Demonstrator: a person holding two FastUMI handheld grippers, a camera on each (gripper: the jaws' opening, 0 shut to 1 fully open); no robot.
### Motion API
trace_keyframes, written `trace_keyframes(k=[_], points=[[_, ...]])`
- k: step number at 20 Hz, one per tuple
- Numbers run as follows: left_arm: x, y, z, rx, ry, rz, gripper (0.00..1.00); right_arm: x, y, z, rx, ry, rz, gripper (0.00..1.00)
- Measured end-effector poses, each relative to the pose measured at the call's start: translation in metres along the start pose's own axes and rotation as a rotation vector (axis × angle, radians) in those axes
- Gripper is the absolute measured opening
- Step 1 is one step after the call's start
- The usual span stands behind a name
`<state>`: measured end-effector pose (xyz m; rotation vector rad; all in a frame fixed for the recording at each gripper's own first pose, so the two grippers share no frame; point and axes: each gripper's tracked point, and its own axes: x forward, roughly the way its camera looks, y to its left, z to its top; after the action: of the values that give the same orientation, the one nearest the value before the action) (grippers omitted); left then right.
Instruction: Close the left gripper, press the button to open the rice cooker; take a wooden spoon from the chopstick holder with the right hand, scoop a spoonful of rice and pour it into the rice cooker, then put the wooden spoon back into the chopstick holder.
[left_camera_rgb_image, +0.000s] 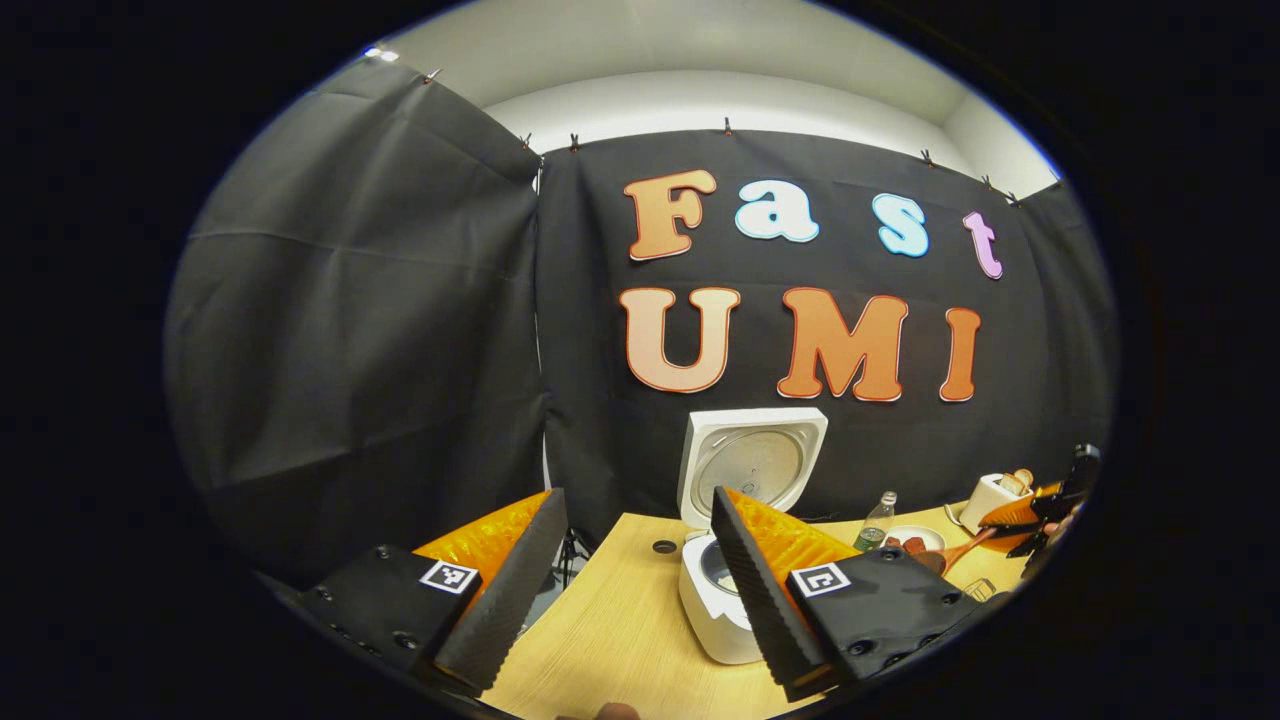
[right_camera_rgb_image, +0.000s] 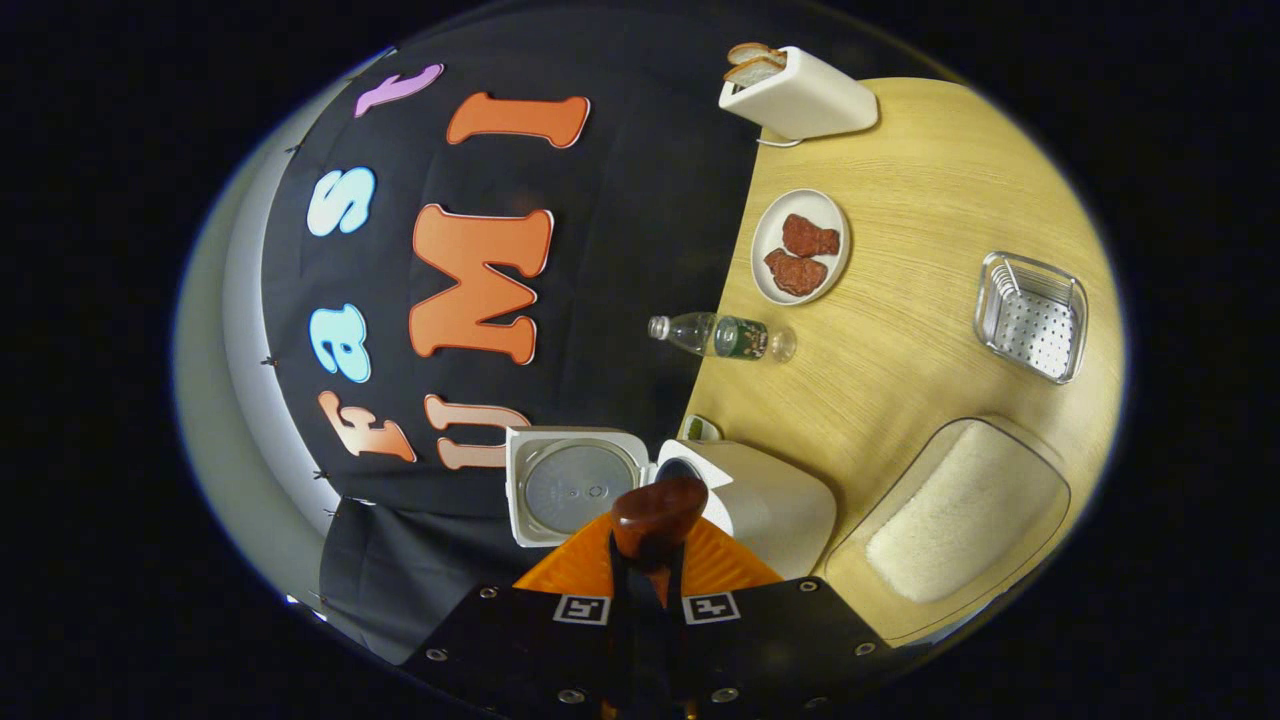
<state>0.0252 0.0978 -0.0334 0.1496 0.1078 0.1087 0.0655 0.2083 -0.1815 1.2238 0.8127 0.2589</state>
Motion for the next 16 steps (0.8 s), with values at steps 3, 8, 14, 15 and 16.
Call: trace_keyframes(k=[3, 8, 14, 15, 16], points=[[0.001, 0.0, -0.002, -0.01, 0.004, -0.007, 1.0, 0.019, 0.024, -0.001, -0.004, 0.0, 0.011, 0.12], [0.006, 0.004, -0.003, -0.032, 0.01, -0.009, 1.0, 0.054, 0.063, 0.002, -0.04, -0.023, 0.032, 0.12], [0.006, -0.002, -0.011, -0.059, 0.032, -0.037, 1.0, 0.093, 0.1, -0.005, -0.127, -0.039, 0.039, 0.12], [0.007, -0.001, -0.011, -0.058, 0.032, -0.037, 1.0, 0.099, 0.105, -0.005, -0.144, -0.044, 0.038, 0.12], [0.008, 0.0, -0.011, -0.056, 0.033, -0.037, 1.0, 0.105, 0.109, -0.007, -0.164, -0.049, 0.035, 0.12]])
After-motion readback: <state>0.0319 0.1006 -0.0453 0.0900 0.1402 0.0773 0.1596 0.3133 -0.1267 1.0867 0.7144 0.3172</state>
